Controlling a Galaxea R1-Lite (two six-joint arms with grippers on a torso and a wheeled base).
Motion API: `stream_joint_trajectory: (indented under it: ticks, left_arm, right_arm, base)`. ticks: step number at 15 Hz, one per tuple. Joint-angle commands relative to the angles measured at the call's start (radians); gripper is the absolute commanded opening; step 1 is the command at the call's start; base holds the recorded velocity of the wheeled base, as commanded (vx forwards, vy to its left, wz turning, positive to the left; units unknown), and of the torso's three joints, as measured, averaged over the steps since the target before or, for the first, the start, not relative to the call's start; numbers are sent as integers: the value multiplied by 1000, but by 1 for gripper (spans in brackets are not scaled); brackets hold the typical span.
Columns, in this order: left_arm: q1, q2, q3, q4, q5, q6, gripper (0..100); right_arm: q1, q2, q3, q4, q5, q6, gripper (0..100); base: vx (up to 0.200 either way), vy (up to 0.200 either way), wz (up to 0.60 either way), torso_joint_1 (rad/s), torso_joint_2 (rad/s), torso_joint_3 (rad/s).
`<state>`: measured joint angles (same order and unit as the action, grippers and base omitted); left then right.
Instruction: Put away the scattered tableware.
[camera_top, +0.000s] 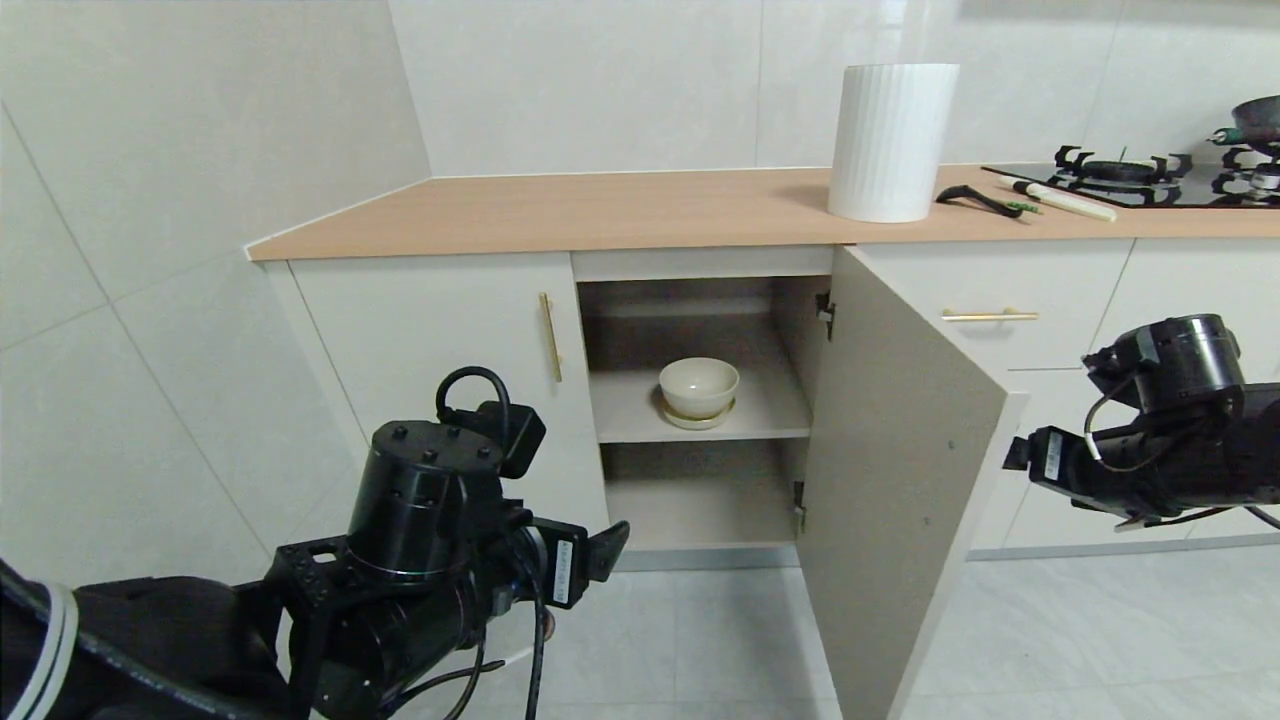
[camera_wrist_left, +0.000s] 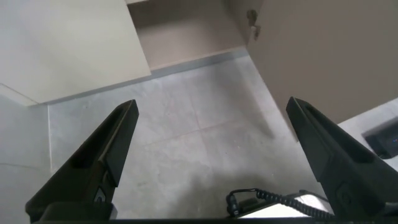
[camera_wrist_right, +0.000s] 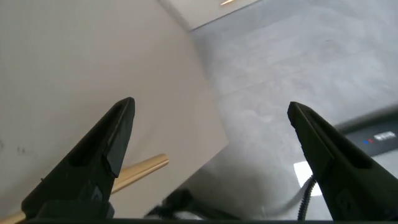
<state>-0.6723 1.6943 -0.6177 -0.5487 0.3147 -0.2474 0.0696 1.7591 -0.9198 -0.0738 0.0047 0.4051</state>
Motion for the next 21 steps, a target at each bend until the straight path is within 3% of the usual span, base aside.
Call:
stream_joint_trajectory:
  ticks: [1,2,8,15,18,21]
  left_arm:
    - [5,-10,-1,0,1,2,100]
    - [10,-38,-1,-7,0,-1,100]
    - [11,-64,1,-22,0,4,100]
    - [27,-21,-2,-27,0,4,100]
    - [40,10,-1,-73,0,5,100]
    - [40,8,-1,-74,0,19,100]
  right_arm:
    - [64,0,1,0,-3,1,100]
    - [130,8,-8,-1,-3,0,100]
    - [263,128,-139,-1,3,0,100]
    - [315,324,-307,-63,5,-17,100]
    - [335,391,-406,-63,5,-19,100]
    - [352,438,-445,-72,1,-9,100]
  base:
    - [0,0,0,0,0,0]
    - [0,0,0,0,0,0]
    - [0,0,0,0,0,0]
    - [0,0,0,0,0,0]
    - [0,0,0,0,0,0]
    - [0,0,0,0,0,0]
